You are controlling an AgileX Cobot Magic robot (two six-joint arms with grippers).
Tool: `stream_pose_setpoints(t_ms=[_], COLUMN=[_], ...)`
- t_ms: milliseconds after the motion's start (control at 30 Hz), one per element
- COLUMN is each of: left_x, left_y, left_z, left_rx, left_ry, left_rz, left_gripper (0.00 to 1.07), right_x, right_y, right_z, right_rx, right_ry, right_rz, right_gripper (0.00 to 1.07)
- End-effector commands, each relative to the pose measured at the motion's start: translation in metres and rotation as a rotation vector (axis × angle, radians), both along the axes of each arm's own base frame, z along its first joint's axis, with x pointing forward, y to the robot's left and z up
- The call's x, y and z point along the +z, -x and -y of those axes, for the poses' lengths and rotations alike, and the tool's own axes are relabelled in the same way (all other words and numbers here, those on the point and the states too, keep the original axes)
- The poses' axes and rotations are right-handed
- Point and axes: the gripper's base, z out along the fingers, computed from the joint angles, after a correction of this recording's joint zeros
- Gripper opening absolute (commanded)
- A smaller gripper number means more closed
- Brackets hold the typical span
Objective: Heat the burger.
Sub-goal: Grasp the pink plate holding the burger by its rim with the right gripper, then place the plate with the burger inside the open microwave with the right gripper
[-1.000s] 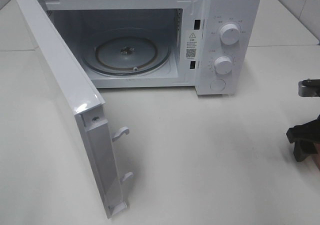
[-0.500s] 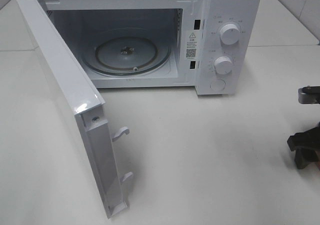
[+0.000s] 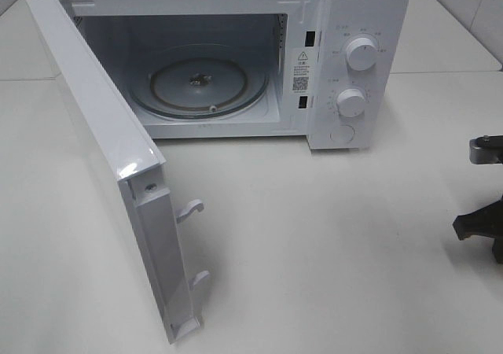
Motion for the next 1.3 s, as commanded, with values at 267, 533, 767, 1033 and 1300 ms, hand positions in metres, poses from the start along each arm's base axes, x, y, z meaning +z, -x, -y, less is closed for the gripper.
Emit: stream_pose_setpoints(t_ms=[267,533,767,1033,1300], left_x=[0.001,0.001,0.001,0.001,0.001], left_y=[0.002,0.002,0.002,0.002,0.002], left_z=[0.000,0.000,0.000,0.000,0.000], left_rx=[-0.001,-0.001,-0.001,-0.001,-0.001], left_ry=[-0.001,-0.001,-0.001,-0.001,-0.001], left_rz=[0.020,0.020,0.020,0.020,0.020], left_gripper=[0.98,0.98,0.98,0.98,0.98], right_x=[-0.004,-0.001,0.007,0.012,0.014], right_y=[0.003,0.005,0.005,0.007,0.011], right_z=[0.001,-0.002,-0.021,-0.031,-0.043], right_rx=[0.000,0.013,0.095,0.138,0.207], right_ry=[0.006,0.016,0.091,0.207,0.297], right_rz=[-0.023,-0.037,-0.023,-0.027,-0.046], right_gripper=[0.00,0.00,0.00,0.00,0.00])
